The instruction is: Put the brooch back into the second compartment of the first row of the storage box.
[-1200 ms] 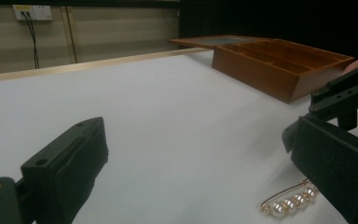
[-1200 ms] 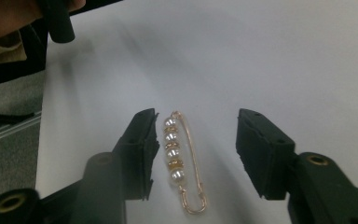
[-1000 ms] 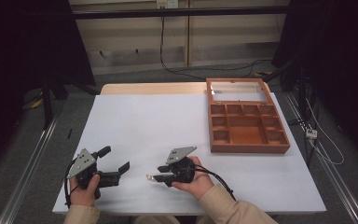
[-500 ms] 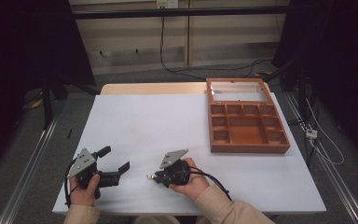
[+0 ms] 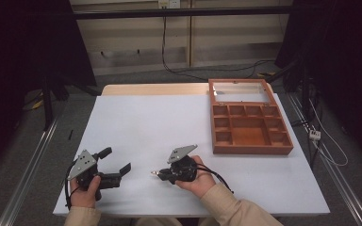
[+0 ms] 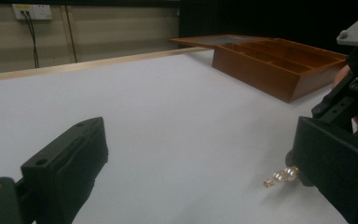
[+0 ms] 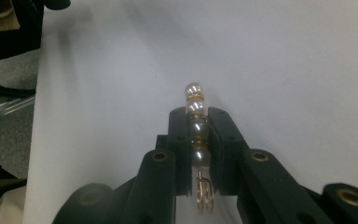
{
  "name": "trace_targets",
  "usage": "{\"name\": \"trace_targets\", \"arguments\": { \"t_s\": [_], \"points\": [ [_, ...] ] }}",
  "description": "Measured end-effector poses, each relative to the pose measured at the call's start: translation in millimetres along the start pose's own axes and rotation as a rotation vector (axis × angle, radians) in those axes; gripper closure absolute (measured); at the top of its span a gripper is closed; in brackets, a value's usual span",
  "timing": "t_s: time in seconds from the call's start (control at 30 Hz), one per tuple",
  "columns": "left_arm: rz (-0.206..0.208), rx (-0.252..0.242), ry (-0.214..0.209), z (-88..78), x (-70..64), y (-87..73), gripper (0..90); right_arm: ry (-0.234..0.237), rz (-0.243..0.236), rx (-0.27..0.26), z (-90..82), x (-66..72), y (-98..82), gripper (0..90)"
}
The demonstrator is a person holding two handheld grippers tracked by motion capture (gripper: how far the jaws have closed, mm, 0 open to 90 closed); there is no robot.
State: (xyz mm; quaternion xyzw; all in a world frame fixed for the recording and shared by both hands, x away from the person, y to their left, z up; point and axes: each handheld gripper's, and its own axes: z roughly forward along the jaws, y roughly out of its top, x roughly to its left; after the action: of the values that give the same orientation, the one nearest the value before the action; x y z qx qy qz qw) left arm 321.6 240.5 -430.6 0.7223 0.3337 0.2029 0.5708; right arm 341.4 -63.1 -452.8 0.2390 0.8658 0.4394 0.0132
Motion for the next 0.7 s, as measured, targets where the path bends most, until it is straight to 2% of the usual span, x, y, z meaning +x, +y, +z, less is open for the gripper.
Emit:
{"name": "trace_targets", "arguments": {
  "t_s": [0.47,0.7],
  "points": [
    [-0.005,0.004,-0.002,1.2,-0.2,-0.6,3.5,-0.008,0.026,-0.035,-27.8,-13.7,1.3,80.6],
    [-0.001,0.006,-0.005,1.8,-0.5,-0.6,3.5,-0.031,0.039,-0.04,-42.5,-21.4,0.9,80.6]
  ]
}}
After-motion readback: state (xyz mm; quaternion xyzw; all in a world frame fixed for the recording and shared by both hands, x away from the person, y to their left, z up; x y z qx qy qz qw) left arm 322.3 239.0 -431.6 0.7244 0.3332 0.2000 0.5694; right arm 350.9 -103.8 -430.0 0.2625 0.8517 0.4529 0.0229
